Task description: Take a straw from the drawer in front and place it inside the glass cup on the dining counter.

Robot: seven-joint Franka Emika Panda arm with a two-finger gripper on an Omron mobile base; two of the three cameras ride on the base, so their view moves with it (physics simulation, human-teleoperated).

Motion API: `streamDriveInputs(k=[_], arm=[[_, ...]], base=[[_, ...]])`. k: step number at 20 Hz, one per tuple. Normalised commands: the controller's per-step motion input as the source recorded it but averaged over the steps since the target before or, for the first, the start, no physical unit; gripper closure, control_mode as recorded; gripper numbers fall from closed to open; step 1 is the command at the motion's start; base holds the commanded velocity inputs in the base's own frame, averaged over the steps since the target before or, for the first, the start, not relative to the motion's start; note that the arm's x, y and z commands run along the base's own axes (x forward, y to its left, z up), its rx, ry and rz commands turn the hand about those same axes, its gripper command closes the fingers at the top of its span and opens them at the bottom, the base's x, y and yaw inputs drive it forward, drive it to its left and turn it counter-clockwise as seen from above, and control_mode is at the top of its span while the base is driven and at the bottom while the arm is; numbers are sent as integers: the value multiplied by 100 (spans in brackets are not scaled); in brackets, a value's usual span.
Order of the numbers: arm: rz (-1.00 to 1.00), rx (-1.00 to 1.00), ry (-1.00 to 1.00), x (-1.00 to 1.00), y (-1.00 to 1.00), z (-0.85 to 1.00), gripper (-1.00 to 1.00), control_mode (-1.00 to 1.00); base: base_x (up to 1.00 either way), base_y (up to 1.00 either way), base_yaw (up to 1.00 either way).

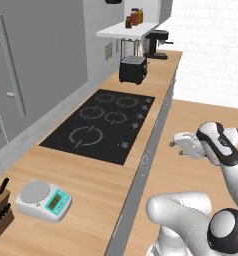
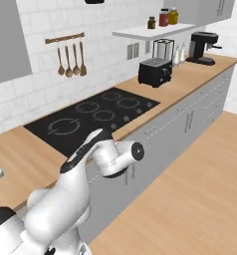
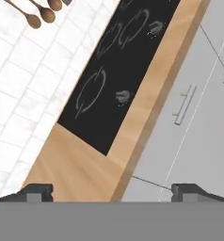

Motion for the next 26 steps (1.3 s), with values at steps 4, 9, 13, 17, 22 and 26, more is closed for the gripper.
streamDriveInputs(k=[4,9,13,17,22,26], arm=[[3,22,3,17,-13,-42,-100,-100],[1,20,2,58,-6,-32,-100,-100],[7,5,0,33,0,-40,-100,-100],[7,3,15,9,3,-35,-100,-100],[0,7,19,35,6,-31,-100,-100],[0,8,15,45,7,-35,-100,-100]], base=[[0,0,0],[0,0,0],[0,0,0],[0,0,0],[0,0,0],[0,0,0]])
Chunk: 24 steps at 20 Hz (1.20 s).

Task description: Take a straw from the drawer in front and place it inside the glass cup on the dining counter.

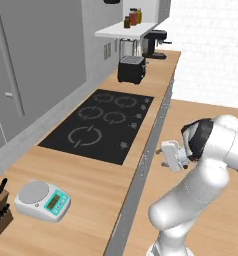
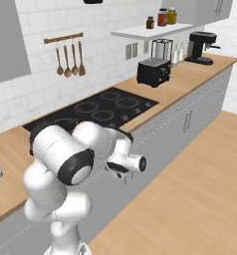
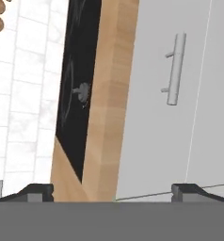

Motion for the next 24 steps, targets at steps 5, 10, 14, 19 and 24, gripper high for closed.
streamDriveInputs(k=[5,10,14,19,24], arm=[[0,6,3,34,14,-57,-100,-100],[2,9,0,28,7,-45,-100,-100],[4,15,0,42,0,-30,-100,-100],[5,15,1,49,0,-23,-100,-100],[4,9,1,56,0,-29,-100,-100]], base=[[0,0,0],[0,0,0],[0,0,0],[0,0,0],[0,0,0]])
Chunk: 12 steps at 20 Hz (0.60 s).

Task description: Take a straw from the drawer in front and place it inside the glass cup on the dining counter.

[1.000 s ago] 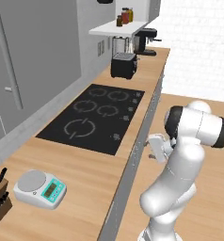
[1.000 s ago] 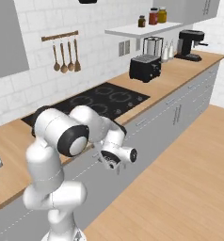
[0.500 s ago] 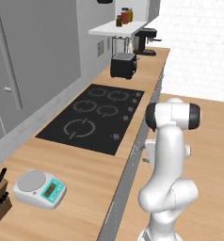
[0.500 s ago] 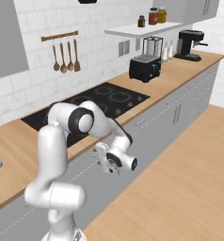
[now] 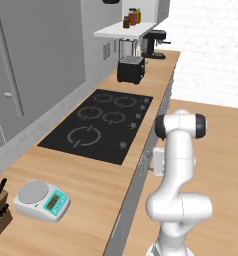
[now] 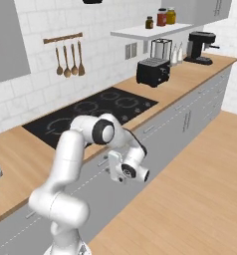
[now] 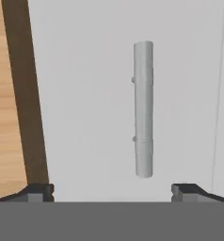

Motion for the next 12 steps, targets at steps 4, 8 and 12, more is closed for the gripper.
streamDriveInputs(k=[4,8,12], arm=[[2,6,8,65,3,-18,-100,-100],[0,0,9,40,28,-25,-100,-100],[0,0,3,26,36,-26,-100,-100]], base=[[0,0,0],[0,0,0],[0,0,0]])
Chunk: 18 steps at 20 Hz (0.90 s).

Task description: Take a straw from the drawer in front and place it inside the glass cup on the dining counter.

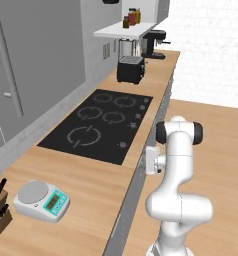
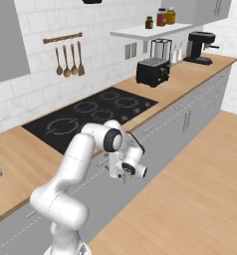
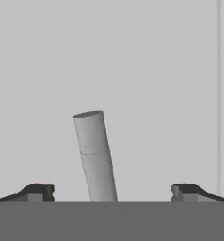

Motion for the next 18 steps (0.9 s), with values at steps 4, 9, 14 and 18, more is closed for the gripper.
streamDriveInputs(k=[4,9,14,18], arm=[[0,0,0,14,14,-38,-100,-100],[0,0,0,19,1,-33,-100,-100],[0,0,0,19,33,-15,100,-100],[0,0,1,2,10,-9,100,-100]], base=[[0,0,0],[0,0,0],[0,0,0],[0,0,0]])
